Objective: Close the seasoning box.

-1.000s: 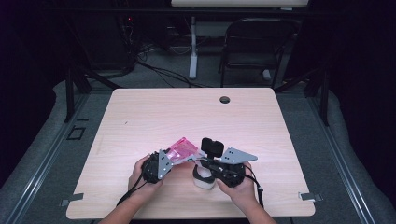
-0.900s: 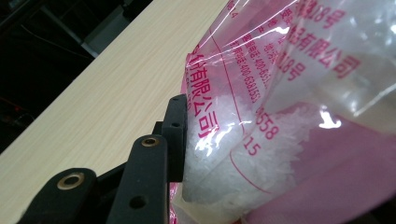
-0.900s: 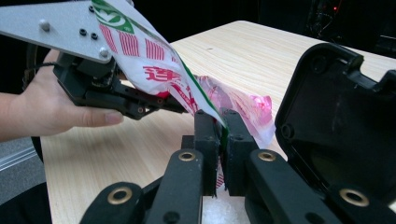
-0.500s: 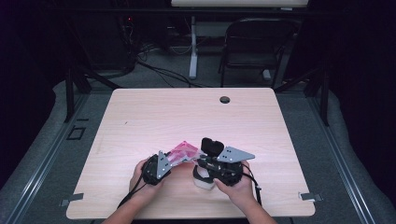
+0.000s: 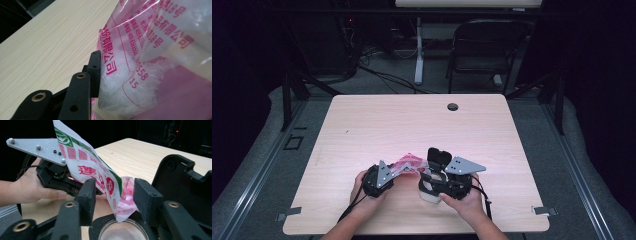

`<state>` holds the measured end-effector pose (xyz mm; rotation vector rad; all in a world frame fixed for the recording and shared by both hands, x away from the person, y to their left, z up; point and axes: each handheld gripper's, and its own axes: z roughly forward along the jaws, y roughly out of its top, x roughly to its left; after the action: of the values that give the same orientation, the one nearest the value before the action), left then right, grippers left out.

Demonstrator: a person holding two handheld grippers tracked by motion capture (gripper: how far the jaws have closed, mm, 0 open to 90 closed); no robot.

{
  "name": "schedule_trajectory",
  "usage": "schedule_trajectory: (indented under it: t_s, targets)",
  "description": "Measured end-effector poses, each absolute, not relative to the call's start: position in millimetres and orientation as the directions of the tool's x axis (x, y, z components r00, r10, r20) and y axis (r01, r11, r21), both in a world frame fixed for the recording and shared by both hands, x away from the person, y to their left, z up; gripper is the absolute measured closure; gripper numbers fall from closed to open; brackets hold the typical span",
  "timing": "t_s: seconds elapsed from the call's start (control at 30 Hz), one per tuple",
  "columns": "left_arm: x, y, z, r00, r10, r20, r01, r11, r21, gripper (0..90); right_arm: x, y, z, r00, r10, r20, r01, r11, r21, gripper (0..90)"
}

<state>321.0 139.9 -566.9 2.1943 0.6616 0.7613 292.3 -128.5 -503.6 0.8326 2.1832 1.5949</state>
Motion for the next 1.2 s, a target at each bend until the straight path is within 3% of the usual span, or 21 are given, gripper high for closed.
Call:
schedule_trajectory:
  t_s: [0.17, 1.2]
  targets:
    - [322.7, 141.2, -567.5, 0.698, 0.653, 0.295, 0.240, -0.601, 0.763, 68.8, 292.6, -128.9, -503.9, -0.779, 0.622, 0.083, 0.263, 0.203, 0.943, 48.2]
    - [335.1, 165.0, -563.0, 0.708, 0.700, 0.096, 0.323, -0.442, 0.837, 69.3, 293.7, -139.3, -504.7, -0.780, 0.619, 0.095, 0.264, 0.188, 0.946, 47.5]
